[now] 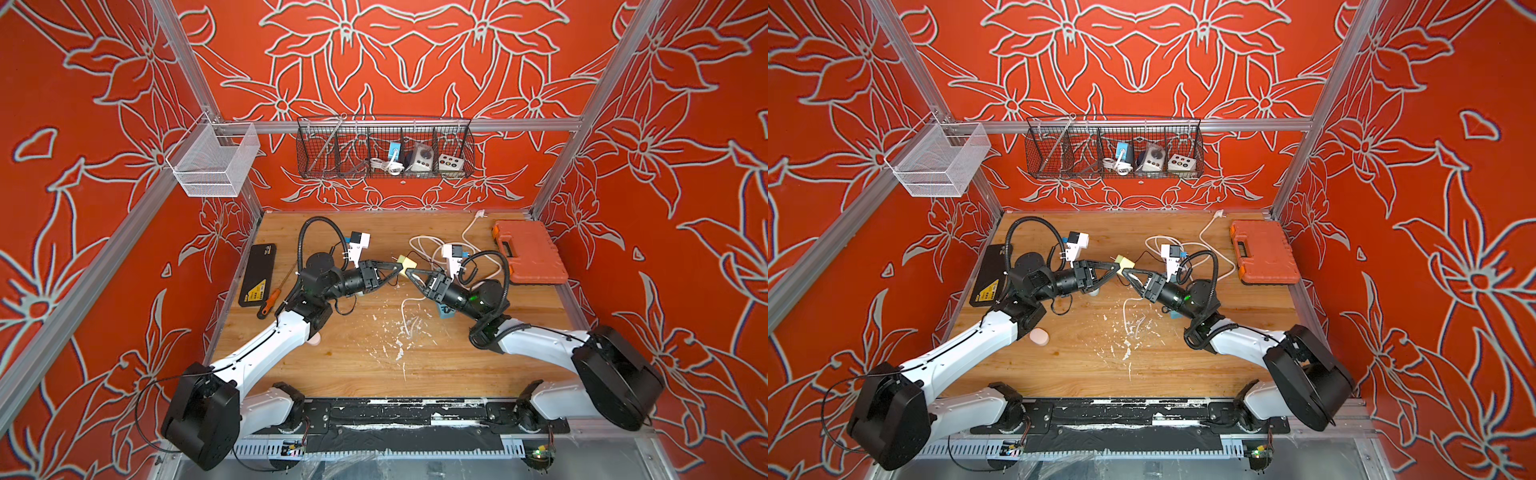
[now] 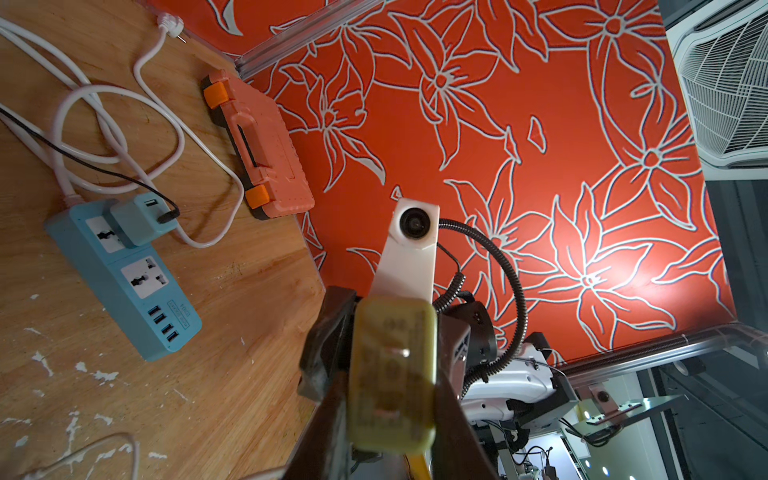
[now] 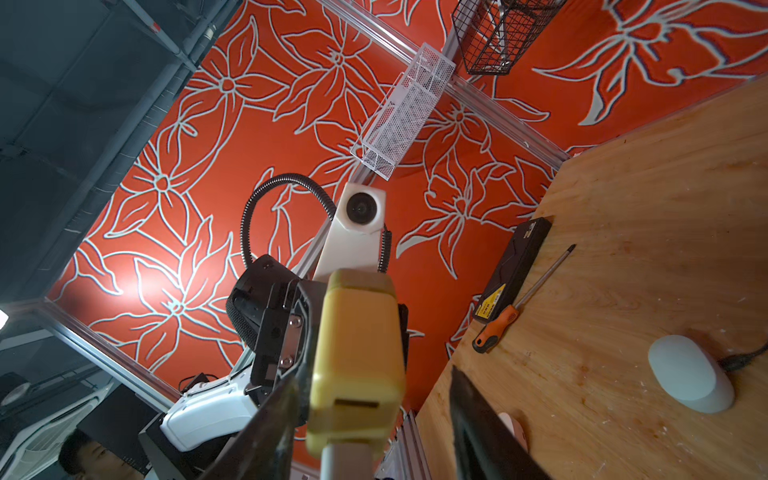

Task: Charge the bluetooth headset
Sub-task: Adjust the charging cable at the plug.

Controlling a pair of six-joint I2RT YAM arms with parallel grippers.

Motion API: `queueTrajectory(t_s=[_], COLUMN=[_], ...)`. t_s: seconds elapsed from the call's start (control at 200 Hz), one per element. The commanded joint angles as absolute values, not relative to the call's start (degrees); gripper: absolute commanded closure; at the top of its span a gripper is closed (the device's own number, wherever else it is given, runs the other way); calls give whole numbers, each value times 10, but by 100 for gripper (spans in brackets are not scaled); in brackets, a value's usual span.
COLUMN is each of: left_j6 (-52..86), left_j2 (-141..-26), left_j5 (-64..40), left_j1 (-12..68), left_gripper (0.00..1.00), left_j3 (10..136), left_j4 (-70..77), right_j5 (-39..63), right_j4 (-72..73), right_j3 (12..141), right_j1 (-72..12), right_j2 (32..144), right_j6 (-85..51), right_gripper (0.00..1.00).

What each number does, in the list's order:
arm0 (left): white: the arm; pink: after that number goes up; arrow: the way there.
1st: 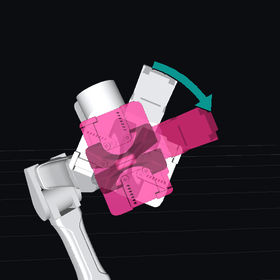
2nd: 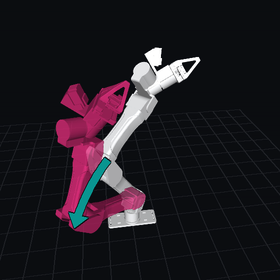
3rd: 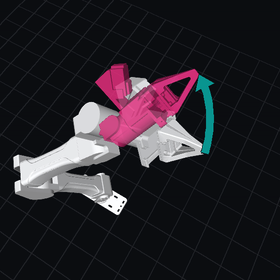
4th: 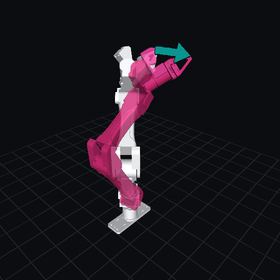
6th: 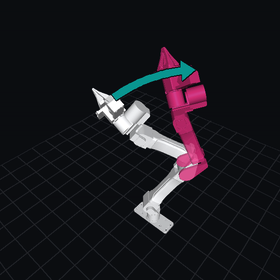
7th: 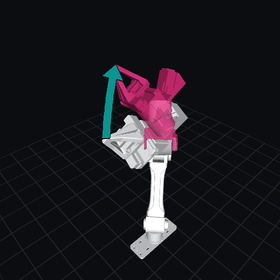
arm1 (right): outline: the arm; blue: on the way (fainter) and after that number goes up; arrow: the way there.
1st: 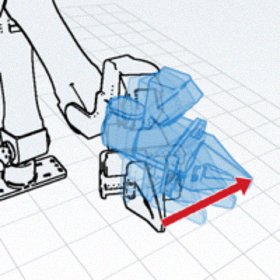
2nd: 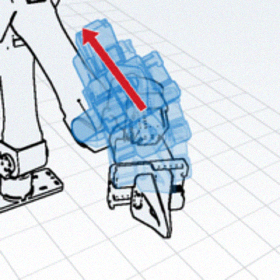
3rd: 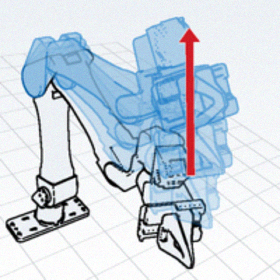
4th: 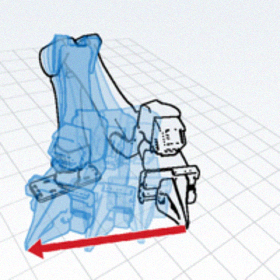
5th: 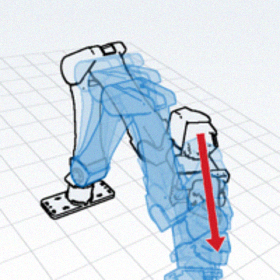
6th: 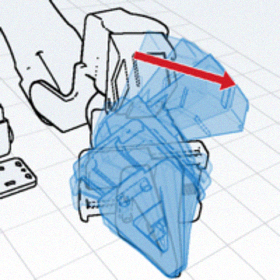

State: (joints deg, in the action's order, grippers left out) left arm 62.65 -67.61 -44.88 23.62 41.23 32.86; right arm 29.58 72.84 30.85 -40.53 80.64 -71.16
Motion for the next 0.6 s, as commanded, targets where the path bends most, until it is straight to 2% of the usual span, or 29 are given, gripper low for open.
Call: queueTrajectory(t_s=[0.0,0.105,0.25,0.305,0.36,0.4,0.525,0.595], left_j6=[625,620,617,618,618,618,596,575], left_j2=[-662,-655,-653,-655,-656,-656,-644,-627], left_j5=[-448,-444,-442,-443,-445,-444,-442,-437], left_j1=[239,239,239,239,239,239,238,238], left_gripper=[100,100,100,100,100,93,56,40], left_j3=[409,405,403,403,404,405,414,411], left_j4=[350,343,341,342,340,336,286,253], right_j5=[299,298,289,291,293,295,288,281], right_j4=[809,809,808,808,808,807,807,805], right_j3=[333,330,321,322,323,323,317,313], right_j1=[-411,-414,-414,-414,-414,-414,-412,-409], right_j2=[823,824,817,817,817,818,815,814], right_j6=[-747,-745,-740,-739,-739,-740,-737,-742], right_gripper=[51,61,70,79,83,87,89,89])
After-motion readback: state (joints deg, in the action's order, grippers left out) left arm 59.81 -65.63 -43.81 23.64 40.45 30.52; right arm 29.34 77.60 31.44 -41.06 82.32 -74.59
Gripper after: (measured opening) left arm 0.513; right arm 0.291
